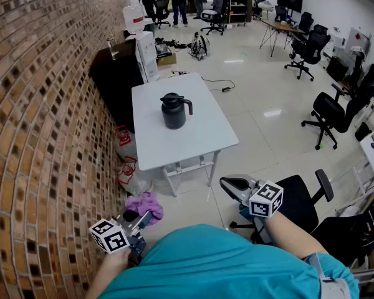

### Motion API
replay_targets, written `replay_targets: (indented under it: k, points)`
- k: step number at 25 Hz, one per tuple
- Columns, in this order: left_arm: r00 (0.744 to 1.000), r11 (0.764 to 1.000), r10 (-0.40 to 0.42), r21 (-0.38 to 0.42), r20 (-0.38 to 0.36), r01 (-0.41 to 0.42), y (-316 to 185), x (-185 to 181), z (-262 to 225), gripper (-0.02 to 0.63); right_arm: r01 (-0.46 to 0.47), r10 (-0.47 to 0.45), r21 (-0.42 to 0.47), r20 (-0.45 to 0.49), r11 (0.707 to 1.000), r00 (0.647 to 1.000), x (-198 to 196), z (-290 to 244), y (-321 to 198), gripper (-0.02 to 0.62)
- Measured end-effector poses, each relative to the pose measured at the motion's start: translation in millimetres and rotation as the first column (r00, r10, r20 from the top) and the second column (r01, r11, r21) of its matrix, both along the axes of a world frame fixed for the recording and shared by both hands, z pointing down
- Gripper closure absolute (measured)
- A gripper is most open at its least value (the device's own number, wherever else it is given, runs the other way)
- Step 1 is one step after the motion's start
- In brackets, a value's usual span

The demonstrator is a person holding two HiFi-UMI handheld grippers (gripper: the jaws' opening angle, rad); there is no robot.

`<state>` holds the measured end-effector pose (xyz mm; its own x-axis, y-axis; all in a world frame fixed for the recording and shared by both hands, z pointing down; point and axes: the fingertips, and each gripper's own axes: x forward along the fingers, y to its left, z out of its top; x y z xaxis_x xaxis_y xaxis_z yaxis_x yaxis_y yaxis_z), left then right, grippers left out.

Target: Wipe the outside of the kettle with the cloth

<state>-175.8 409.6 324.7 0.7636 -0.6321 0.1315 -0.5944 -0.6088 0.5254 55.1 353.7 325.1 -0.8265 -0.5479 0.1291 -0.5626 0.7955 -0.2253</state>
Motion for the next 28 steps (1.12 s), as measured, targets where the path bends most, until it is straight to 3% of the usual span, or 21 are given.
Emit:
replay_targets:
  k: [12,16,22,28]
  points:
    - [0.999,1.000,-0.018,0.022,0.043,0.017,-35.3,70.7,-6.1,0.465,0.074,-0.072,0.064,-0.038,0.995,0.997,41.0,-0.2,-50.2,0.592]
    - [0.999,1.000,-0.021,0.018,0.048,0.020,-57.9,85.4,-9.8,0.465,0.058,-0.056,0.060,-0.037,0.997,0.998,49.7,5.3,-84.1,0.592]
    - [0.999,1.000,-0.007,-0.009,0.039,0.007,-123.6,55.8,13.5,0.465,0.013,-0.011,0.037,-0.063,0.999,0.998,30.2,27.6,-168.2,0.520]
    - [0.991,0.995,0.098,-0.003,0.090,-0.098,-239.1,-3.7,46.8,0.465,-0.030,0.033,0.016,-0.176,0.999,0.984,-33.6,47.0,-304.7,0.409]
